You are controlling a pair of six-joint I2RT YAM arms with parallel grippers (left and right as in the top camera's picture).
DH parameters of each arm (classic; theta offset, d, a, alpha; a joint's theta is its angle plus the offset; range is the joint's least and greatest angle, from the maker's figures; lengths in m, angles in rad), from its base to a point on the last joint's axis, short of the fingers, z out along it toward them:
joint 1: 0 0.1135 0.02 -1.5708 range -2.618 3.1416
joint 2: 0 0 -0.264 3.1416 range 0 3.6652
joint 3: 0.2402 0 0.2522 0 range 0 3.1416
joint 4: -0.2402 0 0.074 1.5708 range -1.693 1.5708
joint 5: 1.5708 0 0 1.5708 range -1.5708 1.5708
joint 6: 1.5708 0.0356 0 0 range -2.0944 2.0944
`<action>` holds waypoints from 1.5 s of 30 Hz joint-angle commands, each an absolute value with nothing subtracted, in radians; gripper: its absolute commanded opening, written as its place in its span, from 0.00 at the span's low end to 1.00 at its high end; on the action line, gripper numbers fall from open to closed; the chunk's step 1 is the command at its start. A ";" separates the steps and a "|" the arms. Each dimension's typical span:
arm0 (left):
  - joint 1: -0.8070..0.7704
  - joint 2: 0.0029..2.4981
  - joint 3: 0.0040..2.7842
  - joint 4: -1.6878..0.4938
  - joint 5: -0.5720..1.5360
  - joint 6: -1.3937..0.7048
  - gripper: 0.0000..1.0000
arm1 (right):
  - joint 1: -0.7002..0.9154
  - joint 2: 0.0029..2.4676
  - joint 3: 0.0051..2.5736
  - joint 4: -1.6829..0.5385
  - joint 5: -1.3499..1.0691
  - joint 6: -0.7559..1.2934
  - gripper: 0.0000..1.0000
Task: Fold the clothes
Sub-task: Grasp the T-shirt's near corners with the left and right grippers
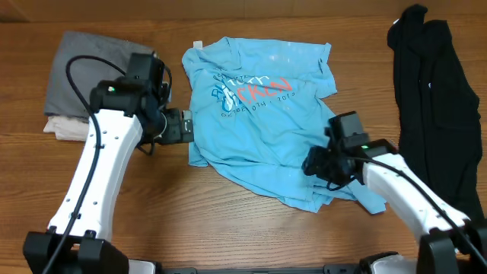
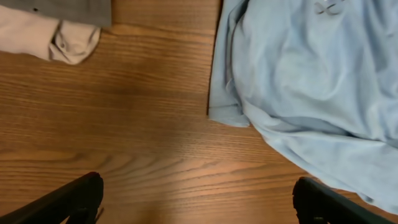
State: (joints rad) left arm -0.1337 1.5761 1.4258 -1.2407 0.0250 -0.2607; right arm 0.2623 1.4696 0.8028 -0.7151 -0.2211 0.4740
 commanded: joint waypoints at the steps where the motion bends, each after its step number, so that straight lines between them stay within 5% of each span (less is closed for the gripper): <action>1: -0.134 1.569 1.383 -1.220 -0.001 -0.277 1.00 | 0.295 1.513 0.797 -0.699 -0.157 0.503 0.56; 6: -0.134 1.569 1.366 -1.208 -0.011 -0.273 1.00 | 0.309 1.523 0.797 -0.680 -0.157 0.507 0.47; 15: -0.134 1.569 1.365 -1.198 -0.011 -0.269 1.00 | 0.298 1.518 0.826 -0.686 -0.157 0.525 0.04; 34: -0.134 1.569 1.186 -1.186 0.055 -0.179 1.00 | 0.273 1.200 1.048 -1.279 0.124 0.626 0.04; 45: -0.134 1.575 1.034 -0.971 0.131 -0.206 1.00 | -0.078 1.200 1.048 -1.265 0.098 0.491 0.04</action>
State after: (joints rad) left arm -0.1337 1.5757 1.0534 -0.9958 0.1047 -0.2035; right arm 0.0059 1.2133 1.0336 -1.2789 0.1081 0.5629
